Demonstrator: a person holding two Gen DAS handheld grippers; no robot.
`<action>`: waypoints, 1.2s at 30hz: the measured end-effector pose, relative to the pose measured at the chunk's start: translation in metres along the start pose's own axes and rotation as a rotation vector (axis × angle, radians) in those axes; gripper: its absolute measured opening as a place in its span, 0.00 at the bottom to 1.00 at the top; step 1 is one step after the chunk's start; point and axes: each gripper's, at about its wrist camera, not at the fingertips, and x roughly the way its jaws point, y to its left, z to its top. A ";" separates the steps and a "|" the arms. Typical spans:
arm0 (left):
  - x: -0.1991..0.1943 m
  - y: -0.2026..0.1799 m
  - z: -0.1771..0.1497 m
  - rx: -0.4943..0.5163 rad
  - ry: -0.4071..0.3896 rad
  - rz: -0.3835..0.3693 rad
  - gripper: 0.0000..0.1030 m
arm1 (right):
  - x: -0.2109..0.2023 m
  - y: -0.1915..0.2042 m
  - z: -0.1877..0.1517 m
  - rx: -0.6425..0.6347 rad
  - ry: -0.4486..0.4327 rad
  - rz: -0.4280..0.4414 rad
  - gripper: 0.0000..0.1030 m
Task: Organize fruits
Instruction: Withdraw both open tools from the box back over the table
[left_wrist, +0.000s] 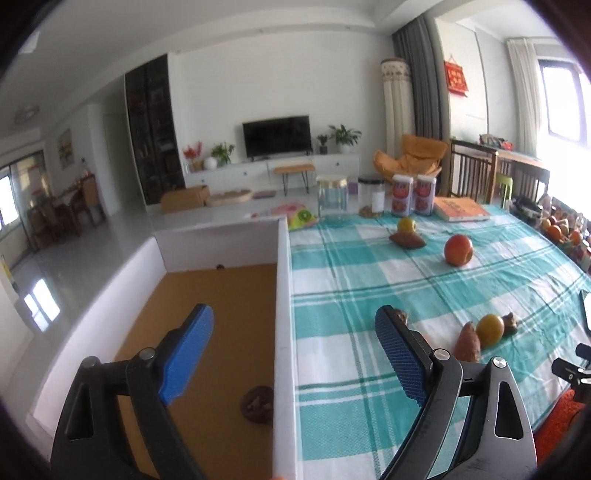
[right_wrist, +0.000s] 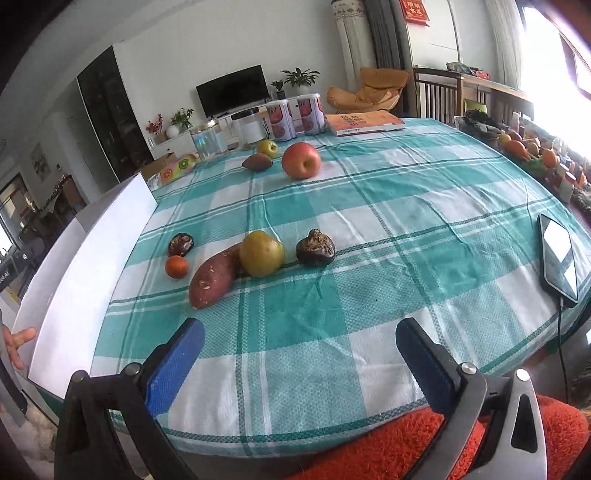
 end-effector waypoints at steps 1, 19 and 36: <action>-0.009 -0.007 0.003 0.016 -0.033 -0.014 0.91 | 0.001 0.000 0.000 0.001 -0.003 -0.009 1.00; 0.052 -0.122 -0.053 0.121 0.361 -0.391 0.92 | 0.002 -0.015 0.012 0.000 0.002 -0.105 1.00; 0.102 -0.122 -0.099 0.120 0.439 -0.311 0.92 | -0.003 -0.024 0.006 -0.016 -0.095 -0.142 1.00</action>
